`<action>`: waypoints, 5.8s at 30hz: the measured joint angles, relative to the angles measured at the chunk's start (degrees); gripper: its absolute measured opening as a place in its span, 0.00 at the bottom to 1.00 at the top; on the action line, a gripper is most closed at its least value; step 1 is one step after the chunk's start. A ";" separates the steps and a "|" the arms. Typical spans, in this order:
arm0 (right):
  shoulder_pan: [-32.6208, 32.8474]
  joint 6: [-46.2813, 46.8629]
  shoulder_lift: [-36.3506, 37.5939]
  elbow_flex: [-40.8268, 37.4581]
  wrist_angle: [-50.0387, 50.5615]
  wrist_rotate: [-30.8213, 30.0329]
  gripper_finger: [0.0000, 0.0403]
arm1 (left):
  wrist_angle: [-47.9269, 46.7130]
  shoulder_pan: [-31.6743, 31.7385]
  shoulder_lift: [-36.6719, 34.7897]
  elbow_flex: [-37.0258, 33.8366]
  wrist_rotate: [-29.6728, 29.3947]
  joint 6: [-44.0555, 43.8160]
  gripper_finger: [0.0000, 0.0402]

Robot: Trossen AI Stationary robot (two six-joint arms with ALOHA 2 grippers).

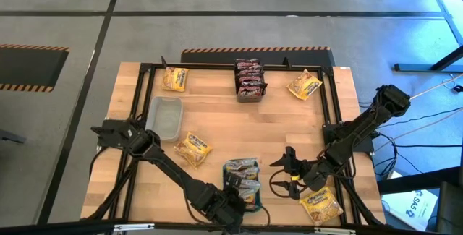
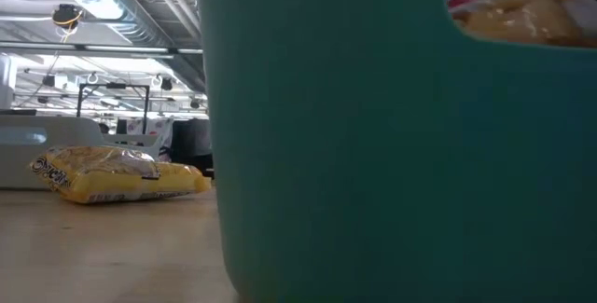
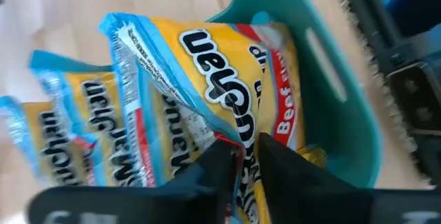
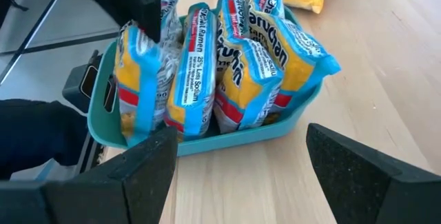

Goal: Sort Maruchan noodles
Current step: Put the blue noodle pack into the blue bin, then put the yellow noodle pack into the white bin

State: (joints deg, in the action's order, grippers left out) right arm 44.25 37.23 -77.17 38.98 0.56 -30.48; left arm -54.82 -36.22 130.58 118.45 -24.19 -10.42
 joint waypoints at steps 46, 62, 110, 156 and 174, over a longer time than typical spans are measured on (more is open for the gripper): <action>-23.23 -11.11 0.02 0.00 -6.18 9.49 0.75 | 20.59 0.00 -41.09 -53.75 -12.06 -27.07 0.41; -37.84 -18.11 -5.53 0.04 -12.93 13.72 0.75 | 32.28 14.84 -48.38 -72.78 -12.42 -31.75 0.41; -41.99 -21.66 -15.21 0.09 -27.30 27.70 0.75 | 66.61 10.55 -29.40 -70.18 8.50 -22.19 0.41; -44.06 -11.78 -40.19 29.29 -17.89 29.35 0.75 | 44.31 3.68 -42.42 -77.90 -7.43 -41.41 0.41; -44.79 -11.54 -40.17 29.35 -17.01 34.18 0.75 | 32.75 0.59 -52.26 -72.74 -9.96 -38.69 0.41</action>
State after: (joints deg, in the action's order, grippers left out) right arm -0.54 25.70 -117.34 68.34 -16.46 3.70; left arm -22.07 -35.63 78.32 45.71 -34.15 -49.11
